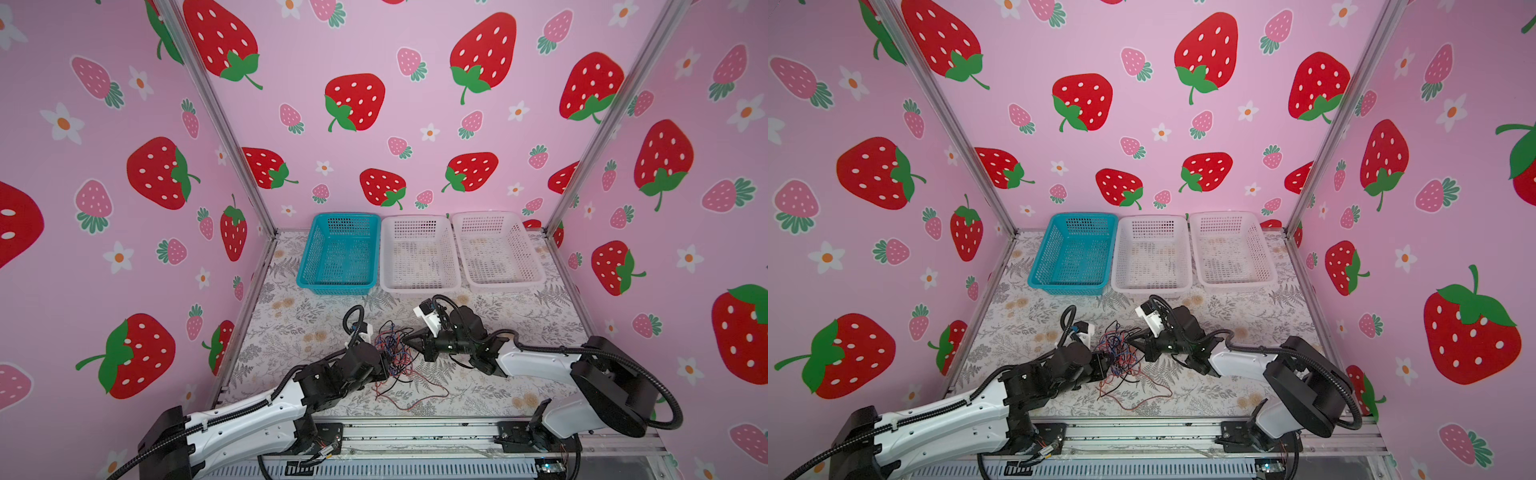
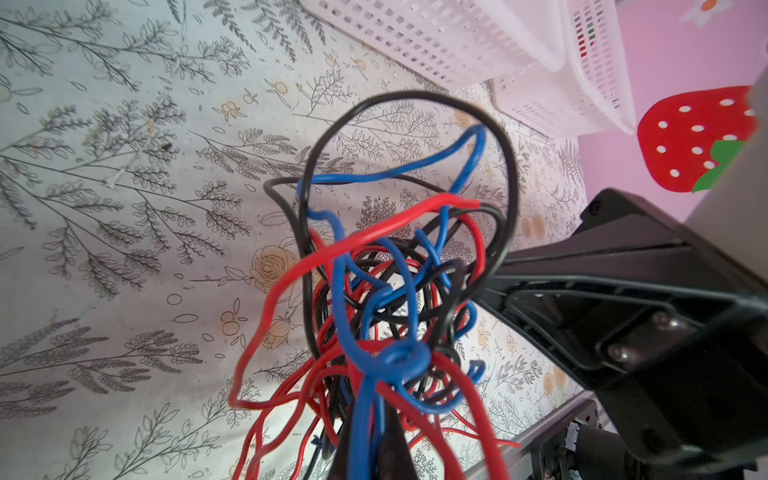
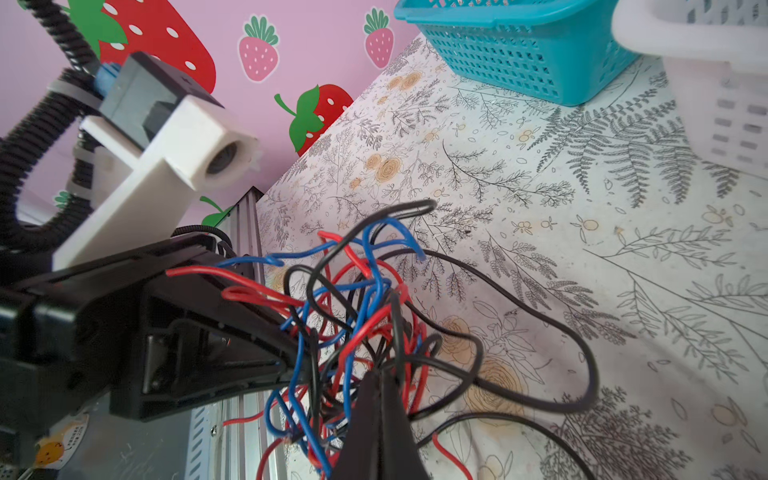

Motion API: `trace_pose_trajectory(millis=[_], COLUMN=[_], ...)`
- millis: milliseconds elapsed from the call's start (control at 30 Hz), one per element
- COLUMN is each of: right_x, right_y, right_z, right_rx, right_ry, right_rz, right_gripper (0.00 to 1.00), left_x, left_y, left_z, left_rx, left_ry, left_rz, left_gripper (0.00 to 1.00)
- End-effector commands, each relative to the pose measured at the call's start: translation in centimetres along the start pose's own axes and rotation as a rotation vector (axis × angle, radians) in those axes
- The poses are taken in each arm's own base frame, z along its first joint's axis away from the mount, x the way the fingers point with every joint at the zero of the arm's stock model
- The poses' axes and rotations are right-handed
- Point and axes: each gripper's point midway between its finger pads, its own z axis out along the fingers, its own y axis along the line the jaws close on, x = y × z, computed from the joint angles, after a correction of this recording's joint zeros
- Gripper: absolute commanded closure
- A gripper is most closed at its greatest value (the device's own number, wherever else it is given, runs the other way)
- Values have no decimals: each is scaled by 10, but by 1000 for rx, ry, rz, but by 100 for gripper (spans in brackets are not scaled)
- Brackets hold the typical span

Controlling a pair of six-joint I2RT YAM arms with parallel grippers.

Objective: Untangle the cables

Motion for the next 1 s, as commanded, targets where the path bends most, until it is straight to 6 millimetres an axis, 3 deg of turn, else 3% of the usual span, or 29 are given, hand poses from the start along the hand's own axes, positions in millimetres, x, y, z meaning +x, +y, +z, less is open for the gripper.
trace_pose_trajectory(millis=[0,200,333,367,400,467,533,800,967], right_x=[-3,-28,-30,-29,-27,-26,-24,-14,-6], right_y=[-5,-15,7,13,16,19,21,19,15], right_z=[-9,-47,-50,-47,-44,-39,-35,-17,-7], right_rx=[55,126,-2,-37,-63,-88,-95,-73,-49], right_ry=[-34,-203,-215,-196,-177,-159,-145,-94,-62], right_rz=[-22,-19,-48,-60,-63,-61,-70,-100,-98], right_gripper=[100,100,100,96,82,62,55,53,60], left_x=[-20,-13,-5,-5,-4,-4,-2,5,6], left_y=[-11,-1,0,0,-1,-5,-7,-21,-28], left_z=[-12,-15,-13,-12,-12,-11,-10,1,3], left_rx=[14,4,30,32,40,57,54,66,84], left_ry=[-72,-53,-32,-31,-28,-21,-6,51,64], left_rz=[-10,-19,-30,-31,-32,-27,-15,20,30], left_gripper=[100,100,100,100,100,100,100,100,100])
